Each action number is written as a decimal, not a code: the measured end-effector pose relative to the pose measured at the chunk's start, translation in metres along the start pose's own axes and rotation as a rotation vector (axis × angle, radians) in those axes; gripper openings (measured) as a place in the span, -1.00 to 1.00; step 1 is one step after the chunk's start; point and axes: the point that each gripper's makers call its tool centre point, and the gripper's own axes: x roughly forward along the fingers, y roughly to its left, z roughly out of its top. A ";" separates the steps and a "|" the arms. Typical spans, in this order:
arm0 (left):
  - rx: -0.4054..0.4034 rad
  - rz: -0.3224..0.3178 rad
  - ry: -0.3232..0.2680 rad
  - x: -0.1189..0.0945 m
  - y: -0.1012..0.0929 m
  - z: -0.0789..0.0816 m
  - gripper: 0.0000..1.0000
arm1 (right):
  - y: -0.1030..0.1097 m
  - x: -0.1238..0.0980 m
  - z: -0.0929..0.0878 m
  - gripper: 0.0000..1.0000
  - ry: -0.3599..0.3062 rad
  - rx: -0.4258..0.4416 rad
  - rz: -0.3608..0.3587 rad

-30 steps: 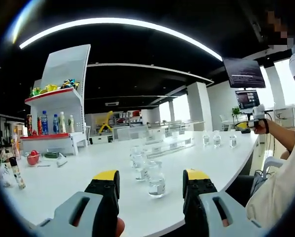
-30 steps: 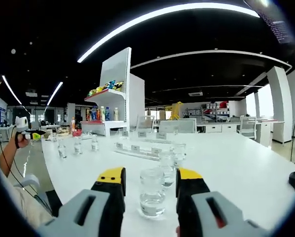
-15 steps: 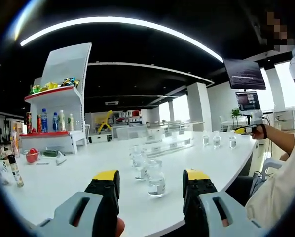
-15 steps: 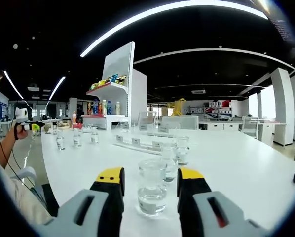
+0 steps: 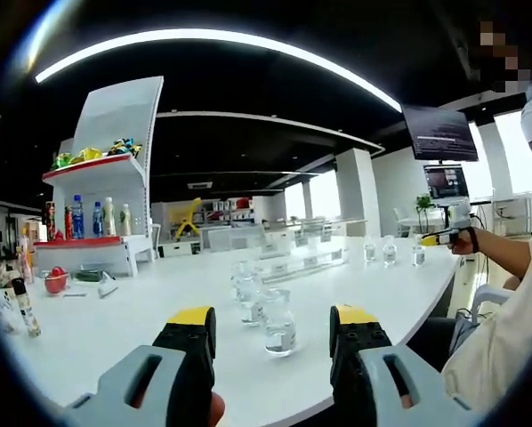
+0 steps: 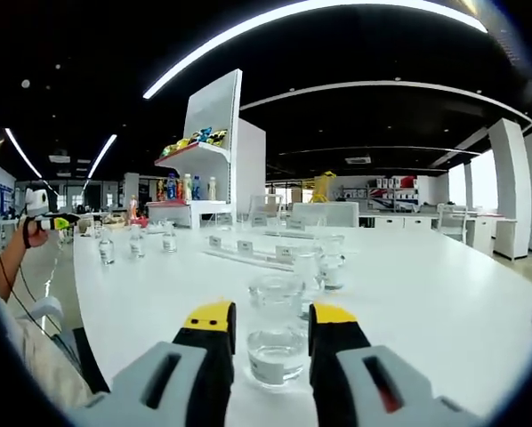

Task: Identify the label on the chemical reagent bottle, grasp the chemical reagent bottle, and place it in the designated position on the reagent rack

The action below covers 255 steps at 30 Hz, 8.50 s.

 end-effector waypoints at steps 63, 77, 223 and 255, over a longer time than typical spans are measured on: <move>-0.008 0.007 -0.005 0.001 0.004 -0.001 0.01 | 0.005 0.015 0.011 -0.62 -0.066 -0.016 -0.022; 0.000 -0.003 0.001 0.001 0.002 -0.003 0.02 | 0.019 0.035 0.031 -0.62 -0.072 -0.033 0.006; -0.009 -0.006 0.060 0.030 0.013 -0.014 0.00 | 0.074 0.346 0.090 -0.62 -0.119 -0.054 0.064; -0.016 0.026 0.071 0.025 0.025 -0.018 -0.01 | 0.059 0.364 0.064 -0.62 -0.118 -0.036 0.065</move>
